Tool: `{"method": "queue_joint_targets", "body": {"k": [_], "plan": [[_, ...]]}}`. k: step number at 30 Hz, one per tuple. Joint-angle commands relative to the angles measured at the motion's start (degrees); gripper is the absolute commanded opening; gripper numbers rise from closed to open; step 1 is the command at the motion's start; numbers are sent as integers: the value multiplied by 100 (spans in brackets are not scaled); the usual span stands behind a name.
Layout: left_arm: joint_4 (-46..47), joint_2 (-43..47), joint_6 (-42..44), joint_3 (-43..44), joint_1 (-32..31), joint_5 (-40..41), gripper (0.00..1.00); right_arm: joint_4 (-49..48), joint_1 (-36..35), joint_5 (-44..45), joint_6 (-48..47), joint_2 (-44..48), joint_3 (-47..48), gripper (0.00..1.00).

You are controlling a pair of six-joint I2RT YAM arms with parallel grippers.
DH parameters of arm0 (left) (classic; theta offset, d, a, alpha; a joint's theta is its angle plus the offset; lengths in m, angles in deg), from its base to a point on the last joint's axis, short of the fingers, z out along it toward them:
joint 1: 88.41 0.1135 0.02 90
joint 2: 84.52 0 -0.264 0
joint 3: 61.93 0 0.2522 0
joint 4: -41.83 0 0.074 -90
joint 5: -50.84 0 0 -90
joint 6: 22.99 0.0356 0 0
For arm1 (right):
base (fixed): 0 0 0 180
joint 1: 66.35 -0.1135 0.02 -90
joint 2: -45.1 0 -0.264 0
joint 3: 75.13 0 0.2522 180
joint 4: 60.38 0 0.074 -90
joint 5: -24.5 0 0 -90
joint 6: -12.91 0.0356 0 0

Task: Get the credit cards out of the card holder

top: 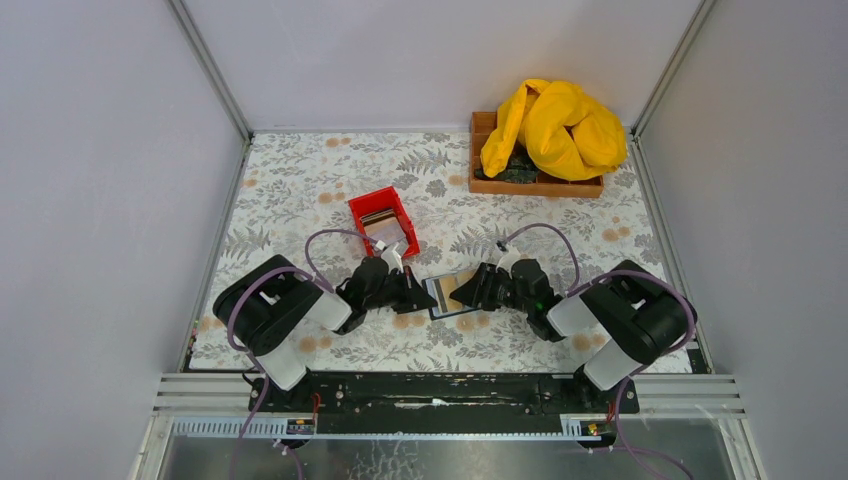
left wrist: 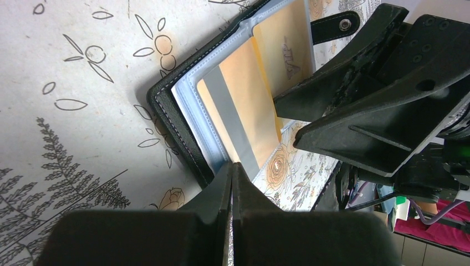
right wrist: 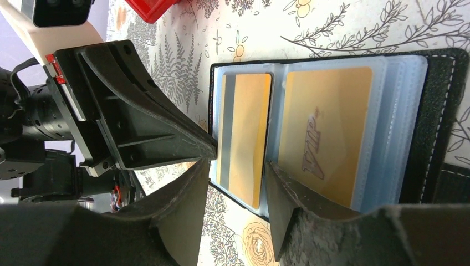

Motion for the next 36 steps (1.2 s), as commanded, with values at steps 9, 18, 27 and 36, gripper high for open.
{"method": "queue_joint_targets", "body": {"k": [9,18,27,36], "plan": [[-48,-147,91,-26,101,37,0,-1929,70,-891,767,-266,-330,47],[-314,-106,208,220,121,-55,0,-2042,79,-874,761,-419,-415,46],[-324,-138,231,232,122,-60,0,-2371,74,-994,958,-802,-193,45],[-254,-209,203,233,121,-104,0,-3041,79,-1103,1349,-806,-333,45]]}}
